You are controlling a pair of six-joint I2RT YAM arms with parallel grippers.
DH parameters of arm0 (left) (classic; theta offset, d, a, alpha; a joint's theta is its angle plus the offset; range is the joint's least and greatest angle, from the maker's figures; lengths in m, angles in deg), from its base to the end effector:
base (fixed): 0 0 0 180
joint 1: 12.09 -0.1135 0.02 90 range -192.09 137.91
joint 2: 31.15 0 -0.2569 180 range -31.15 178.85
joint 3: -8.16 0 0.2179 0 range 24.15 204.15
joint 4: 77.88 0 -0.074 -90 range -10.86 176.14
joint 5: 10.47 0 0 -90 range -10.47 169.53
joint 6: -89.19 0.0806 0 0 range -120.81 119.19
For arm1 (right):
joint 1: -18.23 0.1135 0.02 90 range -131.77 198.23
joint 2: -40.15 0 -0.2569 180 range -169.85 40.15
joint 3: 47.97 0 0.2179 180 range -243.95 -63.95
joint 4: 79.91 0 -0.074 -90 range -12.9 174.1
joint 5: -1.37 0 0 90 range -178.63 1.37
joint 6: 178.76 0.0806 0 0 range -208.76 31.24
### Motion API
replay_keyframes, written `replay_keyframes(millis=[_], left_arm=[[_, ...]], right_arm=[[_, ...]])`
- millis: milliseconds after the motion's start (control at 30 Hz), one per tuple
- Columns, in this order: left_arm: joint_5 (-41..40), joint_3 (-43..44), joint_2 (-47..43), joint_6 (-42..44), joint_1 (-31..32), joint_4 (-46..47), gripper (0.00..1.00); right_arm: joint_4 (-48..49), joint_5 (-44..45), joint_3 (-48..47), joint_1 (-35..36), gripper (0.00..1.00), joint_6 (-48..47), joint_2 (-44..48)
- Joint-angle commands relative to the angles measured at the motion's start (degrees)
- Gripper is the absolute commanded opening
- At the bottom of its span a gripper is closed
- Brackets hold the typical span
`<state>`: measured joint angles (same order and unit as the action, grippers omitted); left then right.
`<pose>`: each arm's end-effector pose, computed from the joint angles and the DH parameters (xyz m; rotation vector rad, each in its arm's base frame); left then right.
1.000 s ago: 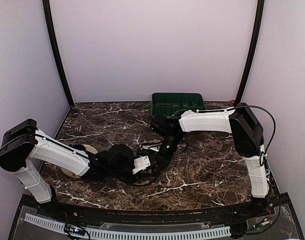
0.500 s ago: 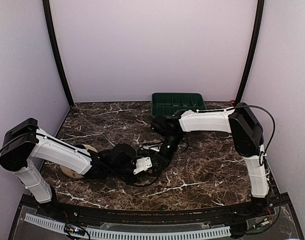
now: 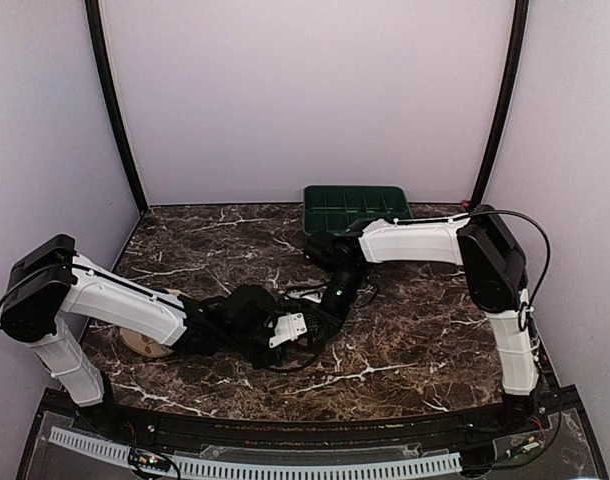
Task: Roll the socks
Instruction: Roll the sock at the center of the board.
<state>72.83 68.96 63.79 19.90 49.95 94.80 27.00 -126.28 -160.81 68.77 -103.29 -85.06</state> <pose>0.1667 -0.2941 0.1452 1.4743 1.7655 -0.2399 0.2110 0.3338 0.1393 1.5685 -2.3870 -0.9609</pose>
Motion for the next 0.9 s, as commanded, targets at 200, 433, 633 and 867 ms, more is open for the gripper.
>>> replay_keyframes(millis=[200,433,633,867], left_arm=[[3.8,3.1,1.8,-1.0,0.7,-6.8,0.02],[4.6,5.3,2.8,-3.3,0.7,-10.7,0.0],[6.0,8.8,4.8,-5.9,0.6,-15.5,0.0],[8.4,12.5,6.7,-8.3,-0.5,-20.8,0.0]], right_arm=[[0.2,-0.8,-1.9,0.0,0.12,0.7,-1.2],[2.6,-1.8,-0.7,-0.5,0.25,1.8,-0.1],[7.4,-3.7,2.9,-1.6,0.32,3.7,2.7],[13.9,-6.3,7.5,-3.5,0.44,6.6,6.2]])
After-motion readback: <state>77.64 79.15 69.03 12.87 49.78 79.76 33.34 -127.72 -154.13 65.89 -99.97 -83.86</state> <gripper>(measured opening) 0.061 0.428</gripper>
